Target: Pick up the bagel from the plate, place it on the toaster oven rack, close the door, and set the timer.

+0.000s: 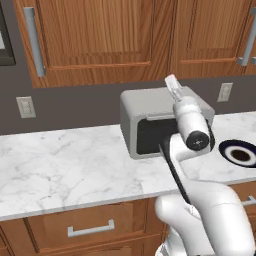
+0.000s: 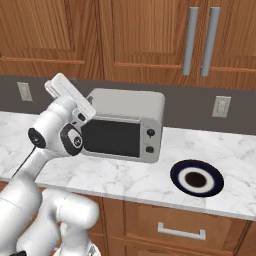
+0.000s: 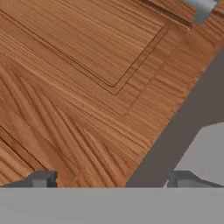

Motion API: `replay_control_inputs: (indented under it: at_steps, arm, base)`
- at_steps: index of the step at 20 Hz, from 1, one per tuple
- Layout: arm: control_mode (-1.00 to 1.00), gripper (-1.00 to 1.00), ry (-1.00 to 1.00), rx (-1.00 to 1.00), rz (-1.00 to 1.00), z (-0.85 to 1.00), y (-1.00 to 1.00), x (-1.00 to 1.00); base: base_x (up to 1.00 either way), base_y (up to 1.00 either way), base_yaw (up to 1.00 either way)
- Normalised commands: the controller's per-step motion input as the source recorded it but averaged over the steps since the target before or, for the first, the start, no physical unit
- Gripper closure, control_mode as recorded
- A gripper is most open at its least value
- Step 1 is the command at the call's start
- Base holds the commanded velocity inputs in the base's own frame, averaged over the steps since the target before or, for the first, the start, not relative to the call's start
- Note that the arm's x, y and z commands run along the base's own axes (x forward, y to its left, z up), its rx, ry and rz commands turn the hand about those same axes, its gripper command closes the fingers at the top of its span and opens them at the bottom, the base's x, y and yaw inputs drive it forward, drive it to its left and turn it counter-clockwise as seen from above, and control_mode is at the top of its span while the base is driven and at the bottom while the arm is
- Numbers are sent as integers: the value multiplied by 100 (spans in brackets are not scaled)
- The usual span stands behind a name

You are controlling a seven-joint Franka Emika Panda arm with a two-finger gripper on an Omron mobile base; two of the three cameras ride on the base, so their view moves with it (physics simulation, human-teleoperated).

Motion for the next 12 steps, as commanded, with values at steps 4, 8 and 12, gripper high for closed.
replay_control_inputs:
  at_steps: [4, 8, 12]
  arm:
    - [-100, -100, -26, 64, 33, 49, 15, -3]
    - [-100, -100, 14, 81, 15, 13, 0, -26]
    - [-100, -100, 48, 97, 3, 0, -1, -11]
  base:
    - [0, 0, 0]
    - [0, 0, 0]
    - [0, 0, 0]
